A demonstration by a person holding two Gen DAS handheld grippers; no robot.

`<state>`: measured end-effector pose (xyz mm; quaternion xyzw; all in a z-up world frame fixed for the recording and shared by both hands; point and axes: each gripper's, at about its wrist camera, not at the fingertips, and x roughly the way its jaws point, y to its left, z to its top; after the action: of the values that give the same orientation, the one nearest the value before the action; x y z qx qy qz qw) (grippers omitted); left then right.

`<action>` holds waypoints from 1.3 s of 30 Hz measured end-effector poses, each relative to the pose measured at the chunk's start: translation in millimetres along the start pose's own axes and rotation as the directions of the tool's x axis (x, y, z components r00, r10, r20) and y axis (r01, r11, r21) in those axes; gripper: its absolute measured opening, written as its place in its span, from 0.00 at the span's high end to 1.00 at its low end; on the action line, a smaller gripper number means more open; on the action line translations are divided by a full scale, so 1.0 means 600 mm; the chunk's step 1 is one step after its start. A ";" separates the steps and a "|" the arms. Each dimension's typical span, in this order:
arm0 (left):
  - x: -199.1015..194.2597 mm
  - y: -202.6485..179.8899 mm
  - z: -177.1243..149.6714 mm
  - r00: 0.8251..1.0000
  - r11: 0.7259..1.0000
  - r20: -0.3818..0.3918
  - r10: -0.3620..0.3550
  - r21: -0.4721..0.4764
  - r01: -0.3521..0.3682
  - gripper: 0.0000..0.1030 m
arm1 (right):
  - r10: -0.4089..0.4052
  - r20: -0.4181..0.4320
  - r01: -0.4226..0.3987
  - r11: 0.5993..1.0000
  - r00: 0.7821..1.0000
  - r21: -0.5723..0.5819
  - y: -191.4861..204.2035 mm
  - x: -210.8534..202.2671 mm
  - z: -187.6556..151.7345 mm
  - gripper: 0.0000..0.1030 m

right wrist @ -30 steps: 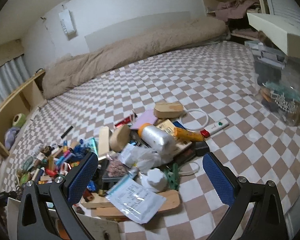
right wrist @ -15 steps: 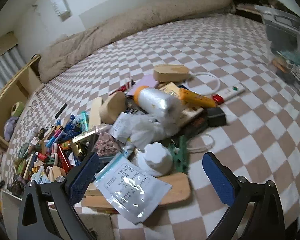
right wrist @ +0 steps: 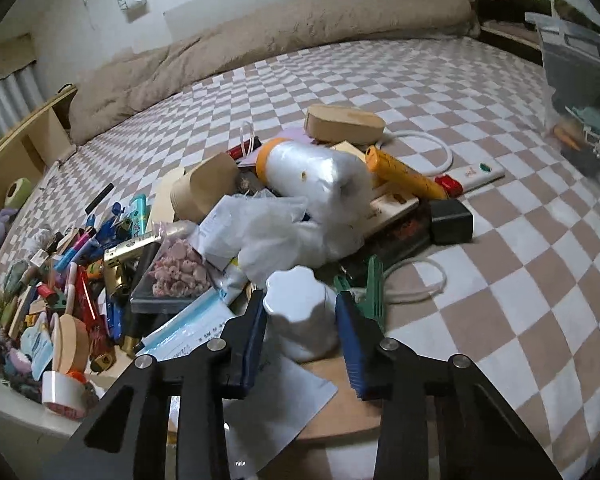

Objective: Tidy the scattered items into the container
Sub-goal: 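Grasp the coiled brown cord with the left gripper while the right gripper grasps the white flower-shaped cap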

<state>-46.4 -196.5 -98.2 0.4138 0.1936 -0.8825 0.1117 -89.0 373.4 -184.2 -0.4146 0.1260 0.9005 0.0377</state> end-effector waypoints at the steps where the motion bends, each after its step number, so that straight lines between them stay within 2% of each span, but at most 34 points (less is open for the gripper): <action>1: 0.002 -0.001 -0.001 1.000 1.000 -0.001 -0.001 0.000 0.001 0.42 | -0.001 0.001 0.001 1.000 1.000 0.002 -0.001 0.001 0.001 0.65; 5: 0.016 -0.002 -0.007 1.000 1.000 -0.024 -0.005 -0.002 0.005 0.42 | 0.006 0.006 -0.006 1.000 1.000 0.009 -0.003 0.004 0.004 0.65; 7: 0.026 0.001 -0.011 0.999 1.000 -0.040 -0.006 -0.014 0.005 0.42 | 0.007 0.011 -0.007 1.000 1.000 0.004 -0.001 0.001 0.004 0.71; 14: 0.048 0.023 -0.019 0.997 0.997 -0.080 -0.025 -0.072 0.019 0.43 | 0.040 0.017 -0.041 0.998 0.999 0.041 -0.010 -0.013 0.012 0.71; 21: 0.050 0.023 -0.029 0.992 0.998 -0.125 -0.032 -0.061 0.024 0.44 | 0.099 0.100 -0.107 0.991 0.990 0.081 -0.021 -0.070 0.036 0.71; 23: 0.049 0.020 -0.030 0.991 0.998 -0.131 -0.035 -0.053 0.028 0.49 | 0.113 0.125 -0.124 0.989 0.986 0.083 -0.022 -0.086 0.044 0.71; 24: 0.050 0.019 -0.030 0.991 0.998 -0.133 -0.035 -0.050 0.028 0.61 | 0.121 0.138 -0.133 0.988 0.983 0.083 -0.021 -0.095 0.047 0.71; 25: 0.052 0.020 -0.030 0.989 0.998 -0.139 -0.045 -0.057 0.037 0.68 | 0.129 0.149 -0.142 0.986 0.980 0.083 -0.020 -0.103 0.048 0.71; 27: 0.055 0.024 -0.029 0.987 0.995 -0.141 -0.071 -0.080 0.060 0.72 | 0.141 0.162 -0.156 0.984 0.977 0.084 -0.017 -0.115 0.048 0.71; 30: 0.054 0.027 -0.029 0.986 0.993 -0.138 -0.095 -0.090 0.083 0.82 | 0.162 0.172 -0.177 0.981 0.972 0.080 -0.011 -0.126 0.052 0.71; 31: 0.054 0.028 -0.029 0.986 0.992 -0.137 -0.095 -0.093 0.082 0.89 | 0.166 0.175 -0.182 0.980 0.970 0.076 -0.009 -0.129 0.053 0.71; 34: 0.048 0.035 -0.024 0.987 0.991 -0.133 -0.092 -0.111 0.077 0.94 | 0.176 0.184 -0.191 0.979 0.967 0.067 -0.005 -0.137 0.054 0.71; 39: 0.034 0.043 -0.015 0.991 0.991 -0.108 -0.076 -0.120 0.063 0.95 | 0.191 0.196 -0.208 0.976 0.962 0.069 -0.005 -0.147 0.057 0.71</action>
<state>-44.0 -216.7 -125.7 0.4485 0.2648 -0.8485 0.0938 -56.1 388.2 -96.3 -0.3108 0.2031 0.9282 -0.0231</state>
